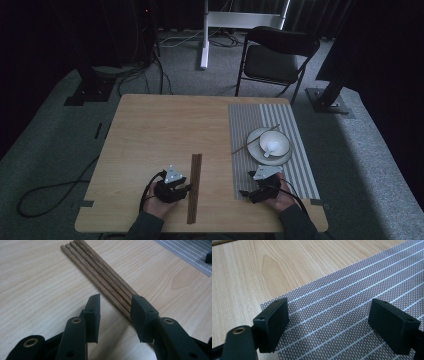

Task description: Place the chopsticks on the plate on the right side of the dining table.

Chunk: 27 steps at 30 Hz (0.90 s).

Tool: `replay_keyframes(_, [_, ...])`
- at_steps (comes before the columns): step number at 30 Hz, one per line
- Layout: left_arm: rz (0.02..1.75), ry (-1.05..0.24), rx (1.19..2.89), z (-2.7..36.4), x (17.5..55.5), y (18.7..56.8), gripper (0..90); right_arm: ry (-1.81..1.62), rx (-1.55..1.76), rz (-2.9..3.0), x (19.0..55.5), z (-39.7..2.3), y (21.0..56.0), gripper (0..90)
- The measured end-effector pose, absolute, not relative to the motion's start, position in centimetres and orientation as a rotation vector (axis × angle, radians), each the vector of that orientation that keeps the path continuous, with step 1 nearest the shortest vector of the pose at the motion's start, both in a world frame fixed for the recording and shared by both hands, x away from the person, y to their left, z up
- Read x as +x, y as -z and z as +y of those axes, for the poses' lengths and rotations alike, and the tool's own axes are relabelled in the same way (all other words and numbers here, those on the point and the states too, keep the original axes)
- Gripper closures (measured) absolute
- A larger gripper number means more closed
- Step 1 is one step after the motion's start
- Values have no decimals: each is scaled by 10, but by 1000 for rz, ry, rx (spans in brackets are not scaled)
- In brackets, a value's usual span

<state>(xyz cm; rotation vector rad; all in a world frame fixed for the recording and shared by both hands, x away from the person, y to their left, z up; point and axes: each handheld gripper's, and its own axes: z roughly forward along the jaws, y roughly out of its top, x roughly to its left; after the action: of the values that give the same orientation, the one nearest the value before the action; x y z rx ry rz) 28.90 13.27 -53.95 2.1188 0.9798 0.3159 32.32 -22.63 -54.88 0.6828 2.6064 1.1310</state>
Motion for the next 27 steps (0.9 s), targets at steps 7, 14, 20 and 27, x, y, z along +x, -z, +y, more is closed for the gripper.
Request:
replay_keyframes(7, [974, -313, 2117, 132, 284, 540, 610, -1131, 683, 2607, 323, -226, 549, 159])
replay_keyframes(14, [963, -309, 2126, 130, 283, 541, 610, -1132, 685, 2608, 323, -226, 549, 159])
replay_keyframes(20, [972, -342, 2148, 129, 283, 541, 631, -1132, 684, 2608, 323, -226, 549, 159])
replay_keyframes(27, [1021, -377, 2147, 133, 285, 540, 687, -1131, 683, 2608, 323, -226, 549, 159])
